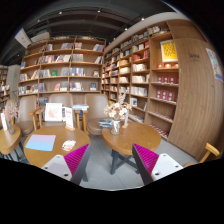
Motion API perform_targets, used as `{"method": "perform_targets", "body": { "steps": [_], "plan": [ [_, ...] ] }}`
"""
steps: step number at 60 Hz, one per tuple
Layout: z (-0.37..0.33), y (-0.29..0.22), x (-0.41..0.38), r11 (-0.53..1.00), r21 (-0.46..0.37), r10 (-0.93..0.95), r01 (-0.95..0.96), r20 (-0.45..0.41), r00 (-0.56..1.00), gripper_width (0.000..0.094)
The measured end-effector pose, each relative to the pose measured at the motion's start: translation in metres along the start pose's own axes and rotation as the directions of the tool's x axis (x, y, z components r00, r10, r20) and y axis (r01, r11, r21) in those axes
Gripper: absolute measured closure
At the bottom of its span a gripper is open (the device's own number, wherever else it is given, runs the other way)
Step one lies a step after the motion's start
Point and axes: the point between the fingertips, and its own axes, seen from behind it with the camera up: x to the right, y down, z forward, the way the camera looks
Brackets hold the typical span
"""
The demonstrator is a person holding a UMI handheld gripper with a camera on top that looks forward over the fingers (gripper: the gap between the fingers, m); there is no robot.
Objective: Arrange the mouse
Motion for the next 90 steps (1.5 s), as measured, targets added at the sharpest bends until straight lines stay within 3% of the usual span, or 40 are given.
{"method": "perform_targets", "body": {
  "steps": [8,33,69,90],
  "plan": [
    [0.001,0.004,-0.001,1.000,-0.002,-0.019,0.019,-0.019,1.000,0.0070],
    [0.016,0.037,-0.036,0.998,-0.047,-0.039,0.041,0.039,0.998,0.0073],
    [0.022,0.082,-0.163,0.990,-0.087,-0.090,0.113,0.239,0.967,0.0073],
    [0.058,0.107,-0.211,0.988,-0.113,-0.070,0.108,0.296,0.953,0.0073]
  ]
}}
